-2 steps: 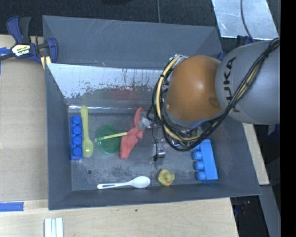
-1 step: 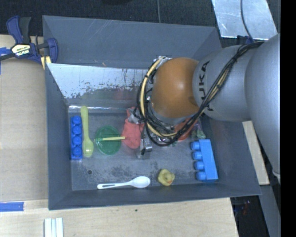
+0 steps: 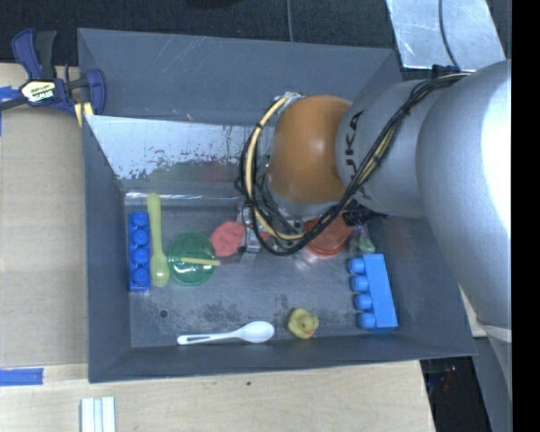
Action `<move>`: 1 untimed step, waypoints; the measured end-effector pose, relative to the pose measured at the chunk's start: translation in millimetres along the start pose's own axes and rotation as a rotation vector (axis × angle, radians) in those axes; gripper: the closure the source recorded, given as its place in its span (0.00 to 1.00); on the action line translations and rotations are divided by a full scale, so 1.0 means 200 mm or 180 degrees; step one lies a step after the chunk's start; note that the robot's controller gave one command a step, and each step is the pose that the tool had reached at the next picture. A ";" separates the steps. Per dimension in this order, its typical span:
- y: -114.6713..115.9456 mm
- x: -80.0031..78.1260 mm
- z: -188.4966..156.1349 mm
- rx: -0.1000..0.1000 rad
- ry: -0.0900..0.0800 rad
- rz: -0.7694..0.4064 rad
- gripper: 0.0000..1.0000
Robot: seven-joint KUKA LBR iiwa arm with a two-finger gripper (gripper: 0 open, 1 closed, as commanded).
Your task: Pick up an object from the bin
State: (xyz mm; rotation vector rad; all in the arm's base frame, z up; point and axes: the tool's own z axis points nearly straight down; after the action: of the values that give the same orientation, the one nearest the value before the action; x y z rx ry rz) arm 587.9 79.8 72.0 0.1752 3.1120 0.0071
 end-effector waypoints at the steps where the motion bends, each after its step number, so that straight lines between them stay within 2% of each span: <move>1: 0.00 0.00 0.00 0.0000 0.0000 0.0001 1.00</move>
Offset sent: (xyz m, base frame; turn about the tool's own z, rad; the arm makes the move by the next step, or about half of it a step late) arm -0.0228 0.0328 0.1718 0.1193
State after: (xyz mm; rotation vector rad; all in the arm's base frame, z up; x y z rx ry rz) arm 587.8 79.8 72.0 0.1758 3.1120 0.0072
